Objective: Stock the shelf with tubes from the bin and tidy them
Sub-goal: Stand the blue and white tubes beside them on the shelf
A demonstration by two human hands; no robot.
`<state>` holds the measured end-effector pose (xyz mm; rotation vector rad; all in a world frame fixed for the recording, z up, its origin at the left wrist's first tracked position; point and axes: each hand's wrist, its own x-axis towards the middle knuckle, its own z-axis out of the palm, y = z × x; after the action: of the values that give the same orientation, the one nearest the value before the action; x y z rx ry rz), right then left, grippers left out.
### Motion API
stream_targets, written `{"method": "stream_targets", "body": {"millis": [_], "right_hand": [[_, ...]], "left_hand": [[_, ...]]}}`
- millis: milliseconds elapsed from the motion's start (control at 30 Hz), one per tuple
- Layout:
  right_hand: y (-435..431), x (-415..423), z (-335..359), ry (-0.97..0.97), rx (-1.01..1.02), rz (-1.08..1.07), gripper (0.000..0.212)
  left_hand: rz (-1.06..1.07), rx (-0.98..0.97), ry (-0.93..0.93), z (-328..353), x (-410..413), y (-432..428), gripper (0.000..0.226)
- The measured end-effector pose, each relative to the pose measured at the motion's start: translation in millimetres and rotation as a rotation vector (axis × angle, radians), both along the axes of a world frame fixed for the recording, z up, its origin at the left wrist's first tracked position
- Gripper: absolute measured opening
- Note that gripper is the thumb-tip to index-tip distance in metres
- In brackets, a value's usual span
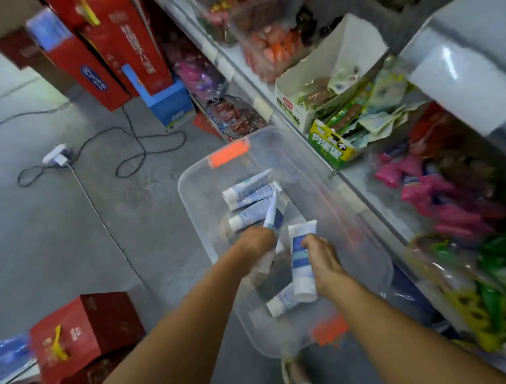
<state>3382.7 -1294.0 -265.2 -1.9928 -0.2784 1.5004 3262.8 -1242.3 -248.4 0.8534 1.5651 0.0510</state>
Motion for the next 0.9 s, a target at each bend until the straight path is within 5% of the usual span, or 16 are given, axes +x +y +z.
{"method": "stream_targets", "body": {"millis": [100,233,567,767,900], "right_hand": [[-26,11,26,0.042,0.082,-0.036,0.051],[-70,22,89,0.092,0.224,-0.062,0.005],[-204,68,211,0.243,0.436,-0.02,0.025],[-293,106,265,0.025,0.459,0.161,0.04],[-366,148,305,-0.145,0.53,0.202,0.02]], "left_hand": [[0.074,0.033,-0.066,45,0,-39,0.014],[0.191,0.144,-0.233,95,8,-96,0.007],[0.101,0.305,-0.462,205,58,-194,0.02],[-0.011,0.479,-0.498,250,109,-251,0.017],[-0.087,0.576,-0.576,279,153,-311,0.02]]}}
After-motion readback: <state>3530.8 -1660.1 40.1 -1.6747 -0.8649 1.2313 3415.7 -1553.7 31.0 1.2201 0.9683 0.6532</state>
